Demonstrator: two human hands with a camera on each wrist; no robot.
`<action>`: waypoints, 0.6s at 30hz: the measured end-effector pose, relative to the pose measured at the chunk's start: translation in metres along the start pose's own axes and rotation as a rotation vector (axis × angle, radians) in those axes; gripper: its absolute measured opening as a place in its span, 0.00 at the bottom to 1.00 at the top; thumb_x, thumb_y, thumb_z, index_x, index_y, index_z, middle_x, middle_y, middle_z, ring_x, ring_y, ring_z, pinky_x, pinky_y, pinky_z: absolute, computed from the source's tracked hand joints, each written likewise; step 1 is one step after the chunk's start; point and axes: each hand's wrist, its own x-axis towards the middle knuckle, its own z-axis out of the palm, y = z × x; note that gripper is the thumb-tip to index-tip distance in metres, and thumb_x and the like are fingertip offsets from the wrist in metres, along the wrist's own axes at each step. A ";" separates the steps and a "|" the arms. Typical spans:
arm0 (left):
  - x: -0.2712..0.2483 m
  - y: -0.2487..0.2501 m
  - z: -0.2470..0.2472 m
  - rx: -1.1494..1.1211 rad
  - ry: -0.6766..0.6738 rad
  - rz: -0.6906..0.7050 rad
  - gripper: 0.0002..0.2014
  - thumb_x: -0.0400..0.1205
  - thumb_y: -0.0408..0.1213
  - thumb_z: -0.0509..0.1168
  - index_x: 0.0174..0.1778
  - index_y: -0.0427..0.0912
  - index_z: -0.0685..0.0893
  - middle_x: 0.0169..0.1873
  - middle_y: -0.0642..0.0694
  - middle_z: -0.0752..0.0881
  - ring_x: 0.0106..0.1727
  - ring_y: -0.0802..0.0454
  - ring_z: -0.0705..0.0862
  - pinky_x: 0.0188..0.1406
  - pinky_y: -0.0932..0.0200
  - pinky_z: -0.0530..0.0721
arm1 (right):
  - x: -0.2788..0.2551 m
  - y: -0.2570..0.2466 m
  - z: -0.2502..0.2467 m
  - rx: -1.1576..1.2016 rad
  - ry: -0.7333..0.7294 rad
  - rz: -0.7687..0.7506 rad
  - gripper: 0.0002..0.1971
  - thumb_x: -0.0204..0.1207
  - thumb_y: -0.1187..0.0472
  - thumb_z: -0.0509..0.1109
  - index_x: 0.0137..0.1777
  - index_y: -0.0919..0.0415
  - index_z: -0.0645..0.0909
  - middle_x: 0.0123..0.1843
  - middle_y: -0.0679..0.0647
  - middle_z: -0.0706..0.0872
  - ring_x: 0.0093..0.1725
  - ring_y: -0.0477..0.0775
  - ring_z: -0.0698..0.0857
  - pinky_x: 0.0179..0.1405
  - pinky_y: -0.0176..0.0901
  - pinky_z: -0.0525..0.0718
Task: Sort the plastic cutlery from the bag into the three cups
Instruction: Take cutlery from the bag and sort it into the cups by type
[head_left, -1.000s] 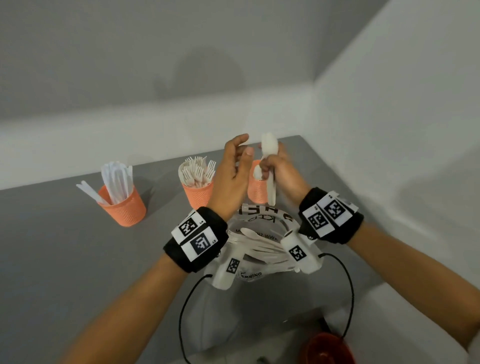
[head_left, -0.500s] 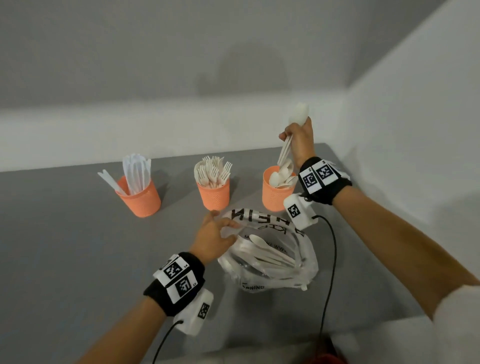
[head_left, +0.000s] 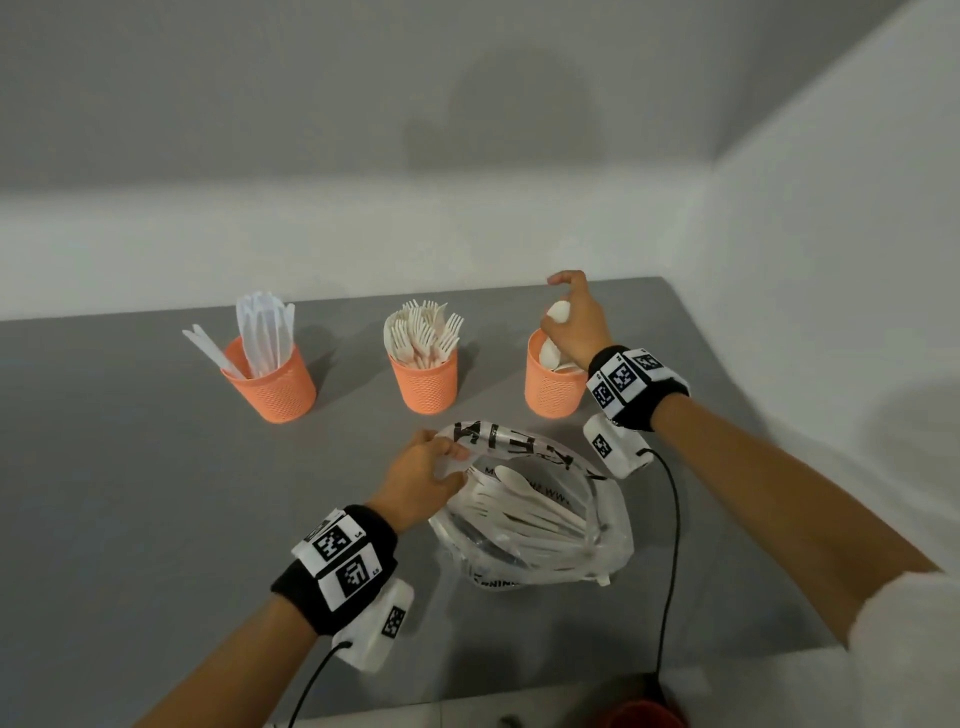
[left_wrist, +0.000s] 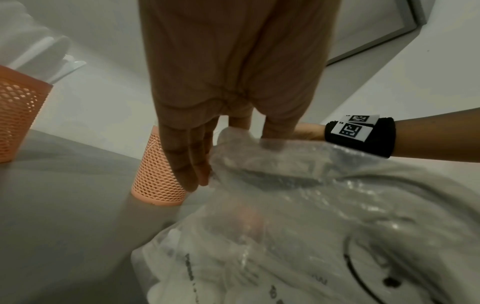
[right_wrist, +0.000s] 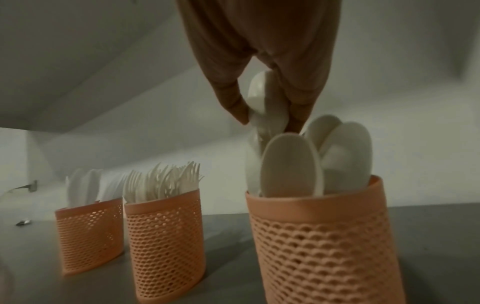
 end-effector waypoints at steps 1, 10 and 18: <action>0.001 0.000 0.001 -0.001 -0.001 0.000 0.15 0.78 0.32 0.67 0.61 0.38 0.81 0.63 0.39 0.74 0.65 0.43 0.76 0.66 0.58 0.71 | 0.001 0.000 0.000 -0.062 -0.012 -0.047 0.22 0.72 0.76 0.61 0.65 0.60 0.71 0.38 0.53 0.76 0.36 0.52 0.78 0.36 0.33 0.77; 0.000 -0.002 0.001 -0.020 0.003 -0.002 0.14 0.80 0.32 0.64 0.62 0.36 0.80 0.62 0.39 0.75 0.64 0.42 0.77 0.65 0.58 0.71 | 0.002 0.021 0.006 -0.861 -0.328 -0.134 0.30 0.85 0.48 0.46 0.82 0.64 0.50 0.84 0.58 0.53 0.83 0.56 0.52 0.80 0.59 0.43; -0.001 -0.002 0.004 -0.009 -0.007 -0.050 0.17 0.81 0.32 0.62 0.67 0.38 0.76 0.63 0.38 0.75 0.64 0.43 0.76 0.59 0.64 0.68 | -0.041 -0.010 0.000 -0.410 -0.084 -0.386 0.26 0.80 0.47 0.54 0.72 0.63 0.73 0.72 0.62 0.77 0.75 0.61 0.71 0.74 0.50 0.63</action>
